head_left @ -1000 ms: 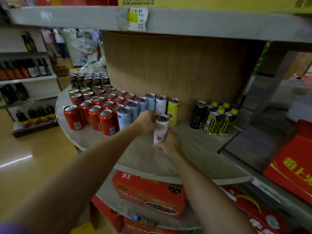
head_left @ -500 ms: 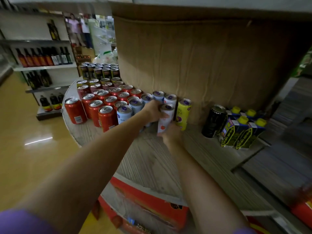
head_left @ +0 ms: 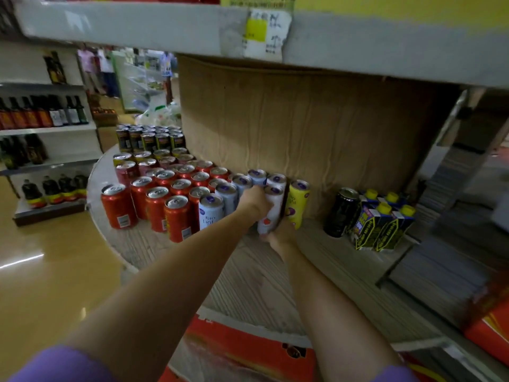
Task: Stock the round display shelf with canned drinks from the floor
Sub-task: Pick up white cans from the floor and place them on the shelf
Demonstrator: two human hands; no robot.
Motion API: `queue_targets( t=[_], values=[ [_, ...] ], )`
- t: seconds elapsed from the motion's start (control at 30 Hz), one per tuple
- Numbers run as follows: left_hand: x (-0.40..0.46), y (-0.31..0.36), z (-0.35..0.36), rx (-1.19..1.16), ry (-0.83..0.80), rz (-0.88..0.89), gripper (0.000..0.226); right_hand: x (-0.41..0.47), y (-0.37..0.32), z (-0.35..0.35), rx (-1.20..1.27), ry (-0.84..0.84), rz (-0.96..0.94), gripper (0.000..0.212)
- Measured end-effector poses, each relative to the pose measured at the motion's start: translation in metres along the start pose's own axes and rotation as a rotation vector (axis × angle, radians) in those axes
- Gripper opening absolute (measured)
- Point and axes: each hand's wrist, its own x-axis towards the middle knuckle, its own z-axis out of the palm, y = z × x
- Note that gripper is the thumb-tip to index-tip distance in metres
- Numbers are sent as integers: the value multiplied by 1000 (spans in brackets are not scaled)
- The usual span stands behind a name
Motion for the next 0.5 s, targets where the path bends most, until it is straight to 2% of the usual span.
queue_targets(
  t=[0.07, 0.17, 0.27, 0.37, 0.5],
  values=[
    [-4, -8, -4, -22, -34, 26, 35, -6, 0, -1, 9, 21, -10, 41],
    [-11, -17, -4, -102, -170, 16, 27, -28, 0, -13, -85, 84, -23, 32],
    [-28, -18, -8, -236, -330, 43, 20, -55, 3, -32, -190, 167, 66, 28],
    [-58, -13, -6, -312, -518, 175, 6, -95, 13, -53, -192, 288, 166, 17],
    [-99, 7, 15, -270, -809, 342, 16, -167, 45, -84, -196, 409, 312, 12]
  ],
)
